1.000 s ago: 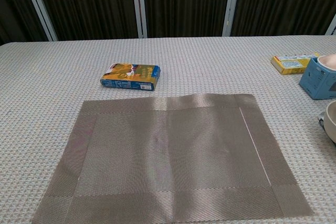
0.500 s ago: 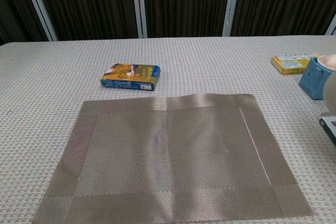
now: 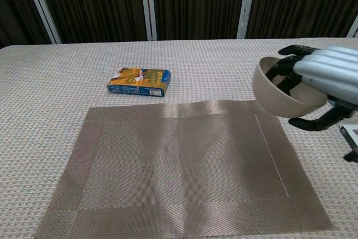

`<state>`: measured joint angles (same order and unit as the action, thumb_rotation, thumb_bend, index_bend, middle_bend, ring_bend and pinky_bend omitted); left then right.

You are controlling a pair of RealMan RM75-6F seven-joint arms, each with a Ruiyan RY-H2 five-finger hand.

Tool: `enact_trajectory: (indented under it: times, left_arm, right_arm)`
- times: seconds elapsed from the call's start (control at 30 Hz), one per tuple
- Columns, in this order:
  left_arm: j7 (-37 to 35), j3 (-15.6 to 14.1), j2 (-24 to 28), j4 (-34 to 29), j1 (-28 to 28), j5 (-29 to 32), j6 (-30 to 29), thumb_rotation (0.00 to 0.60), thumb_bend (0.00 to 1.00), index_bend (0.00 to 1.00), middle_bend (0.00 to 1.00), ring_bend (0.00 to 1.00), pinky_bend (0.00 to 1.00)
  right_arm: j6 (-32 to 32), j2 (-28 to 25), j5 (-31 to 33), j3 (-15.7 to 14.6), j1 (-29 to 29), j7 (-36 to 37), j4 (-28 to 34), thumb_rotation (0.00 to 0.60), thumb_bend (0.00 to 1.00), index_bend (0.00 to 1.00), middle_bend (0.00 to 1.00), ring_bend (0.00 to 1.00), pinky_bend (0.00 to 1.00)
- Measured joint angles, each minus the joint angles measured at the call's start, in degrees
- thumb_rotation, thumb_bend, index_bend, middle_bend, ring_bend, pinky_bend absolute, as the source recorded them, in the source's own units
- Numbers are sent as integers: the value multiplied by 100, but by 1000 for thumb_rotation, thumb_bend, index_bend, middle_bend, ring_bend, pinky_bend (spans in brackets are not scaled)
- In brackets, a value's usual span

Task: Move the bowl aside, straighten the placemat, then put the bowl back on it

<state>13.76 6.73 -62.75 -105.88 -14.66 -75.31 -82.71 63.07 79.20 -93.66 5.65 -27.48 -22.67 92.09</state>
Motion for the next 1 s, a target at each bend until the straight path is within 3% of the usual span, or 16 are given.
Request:
enact_trajectory:
  times: [0.3, 0.73, 0.77, 0.8, 0.87, 0.9, 1.0]
  left_arm:
    - [15, 68, -36, 134, -11, 196, 105, 600, 0, 0, 0, 0, 0]
    - [61, 129, -76, 275, -1, 387, 189, 600, 0, 0, 0, 0, 0]
    - [60, 129, -75, 272, 0, 384, 190, 600, 0, 0, 0, 0, 0]
    - [63, 126, -75, 266, 3, 371, 190, 600, 0, 0, 0, 0, 0]
    - [70, 121, -75, 260, 7, 359, 188, 600, 0, 0, 0, 0, 0]
    - [74, 117, -77, 254, 9, 352, 190, 600, 0, 0, 0, 0, 0]
    - [88, 113, -85, 263, 12, 358, 204, 600, 0, 0, 0, 0, 0]
  right_arm:
    - [-1026, 753, 199, 262, -923, -500, -139, 600, 302, 791, 6, 0, 0]
    - [-1486, 1604, 240, 243, -1552, -1054, -1067, 600, 300, 778, 11, 0, 0]
    - [-1490, 1644, 231, 209, -1573, -1078, -1114, 600, 295, 696, 10, 0, 0]
    - [-1488, 1674, 220, 186, -1588, -1098, -1147, 600, 288, 551, 8, 0, 0]
    - [-1460, 1737, 212, 143, -1613, -1126, -1196, 600, 210, 130, 1, 0, 0]
    - [-1449, 1748, 222, 133, -1617, -1136, -1201, 600, 146, 4, 0, 0, 0]
    - [-1486, 1738, 319, 115, -1620, -1180, -1164, 600, 15, 0, 0, 0, 0]
